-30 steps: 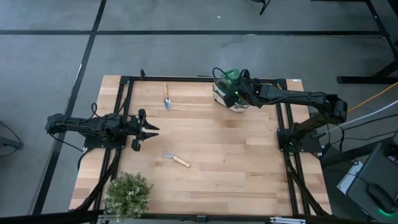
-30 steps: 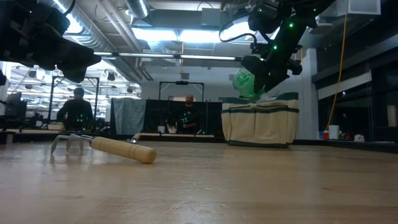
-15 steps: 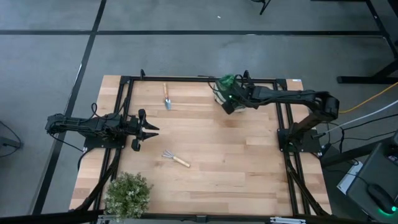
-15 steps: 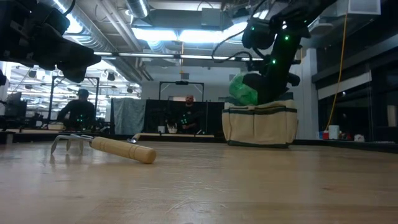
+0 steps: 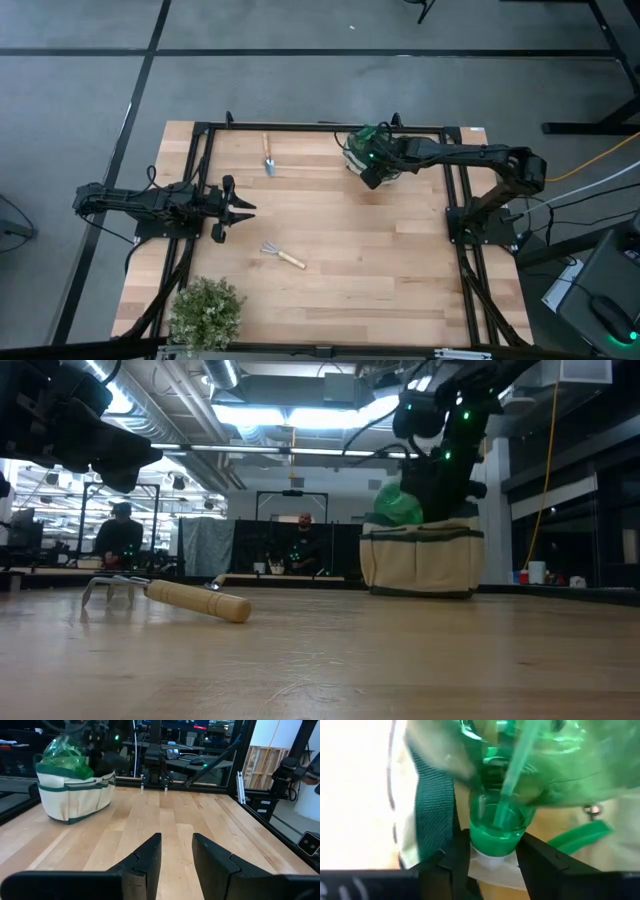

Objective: Pick & Place Garden tools in Gardening bag
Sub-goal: Put the spray bottle into the white bag

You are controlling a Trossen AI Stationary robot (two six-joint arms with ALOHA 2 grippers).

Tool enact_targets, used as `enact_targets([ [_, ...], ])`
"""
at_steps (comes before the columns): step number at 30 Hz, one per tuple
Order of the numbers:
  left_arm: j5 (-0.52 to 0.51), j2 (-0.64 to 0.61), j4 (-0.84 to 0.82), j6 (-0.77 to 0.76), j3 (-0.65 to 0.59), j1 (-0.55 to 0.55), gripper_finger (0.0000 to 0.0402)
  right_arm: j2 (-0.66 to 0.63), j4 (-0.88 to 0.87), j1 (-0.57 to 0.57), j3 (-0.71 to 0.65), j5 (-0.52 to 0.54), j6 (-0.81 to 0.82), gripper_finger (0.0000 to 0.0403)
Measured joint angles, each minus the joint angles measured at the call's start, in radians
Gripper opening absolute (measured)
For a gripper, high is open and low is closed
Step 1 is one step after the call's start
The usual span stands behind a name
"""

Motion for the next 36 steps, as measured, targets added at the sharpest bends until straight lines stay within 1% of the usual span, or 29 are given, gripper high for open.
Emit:
enact_targets([
  [5,0.0,0.0,0.0,0.0,0.0,0.0,0.0106,-0.05,-0.109,0.0,0.071,-0.028,0.003,0.0161],
  [8,0.0,0.0,0.0,0.0,0.0,0.0,0.0106,-0.077,-0.143,0.0,0.103,-0.065,0.003,0.0162],
  [13,0.0,0.0,0.0,0.0,0.0,0.0,0.0106,-0.106,-0.172,0.0,0.113,-0.075,0.004,0.0162],
  [16,0.0,0.0,0.0,0.0,0.0,0.0,0.0106,-0.125,-0.145,0.0,0.113,-0.1,0.023,0.016],
  [19,0.0,0.0,0.0,0.0,0.0,0.0,0.0106,-0.16,-0.057,0.001,0.113,-0.129,0.036,0.0157],
  [21,0.0,0.0,0.0,0.0,0.0,0.0,0.0106,-0.182,0.039,0.005,0.114,-0.144,0.037,0.0153],
  [24,-0.001,0.0,0.0,0.0,0.0,0.0,0.0106,-0.2,0.161,0.006,0.114,-0.144,0.035,0.0146],
  [27,-0.001,0.0,0.0,0.0,0.0,0.0,0.0106,-0.201,0.226,-0.007,0.114,-0.119,0.032,0.0138],
  [29,-0.001,0.0,0.0,0.0,0.0,0.0,0.0106,-0.19,0.247,-0.021,0.115,-0.084,0.03,0.0131],
  [32,-0.002,0.0,0.0,0.0,0.0,0.0,0.0106,-0.163,0.23,-0.05,0.115,-0.077,0.03,0.0122],
  [36,-0.002,0.0,0.0,0.0,0.0,0.0,0.0106,-0.114,0.148,-0.071,0.115,-0.13,0.03,0.0114],
])
